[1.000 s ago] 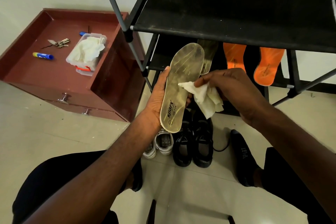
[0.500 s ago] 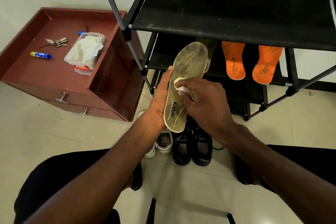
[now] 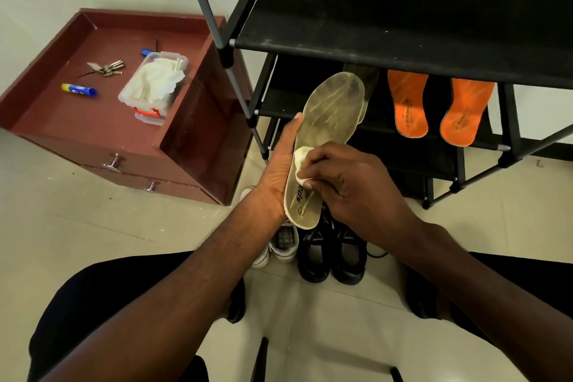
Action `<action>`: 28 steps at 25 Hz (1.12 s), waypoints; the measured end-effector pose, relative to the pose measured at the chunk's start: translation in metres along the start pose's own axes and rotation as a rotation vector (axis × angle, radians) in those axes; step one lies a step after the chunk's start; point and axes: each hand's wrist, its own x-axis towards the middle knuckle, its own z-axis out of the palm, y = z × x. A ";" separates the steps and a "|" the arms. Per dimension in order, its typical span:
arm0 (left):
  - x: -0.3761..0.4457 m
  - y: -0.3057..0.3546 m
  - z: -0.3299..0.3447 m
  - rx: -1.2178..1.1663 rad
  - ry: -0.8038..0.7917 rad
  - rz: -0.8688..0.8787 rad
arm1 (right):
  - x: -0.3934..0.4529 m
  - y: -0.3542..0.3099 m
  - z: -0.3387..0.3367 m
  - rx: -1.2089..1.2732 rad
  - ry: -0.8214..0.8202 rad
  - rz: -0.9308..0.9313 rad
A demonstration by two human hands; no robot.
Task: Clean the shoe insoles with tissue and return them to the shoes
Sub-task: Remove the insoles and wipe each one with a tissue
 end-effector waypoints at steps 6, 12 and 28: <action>0.000 -0.005 0.011 -0.019 -0.013 0.004 | 0.006 0.006 -0.002 -0.028 0.188 0.156; -0.001 -0.011 0.010 -0.009 -0.011 0.008 | 0.005 0.011 -0.010 0.033 0.121 0.142; -0.004 -0.014 0.017 -0.012 -0.041 -0.017 | -0.004 -0.003 -0.002 -0.034 0.092 0.157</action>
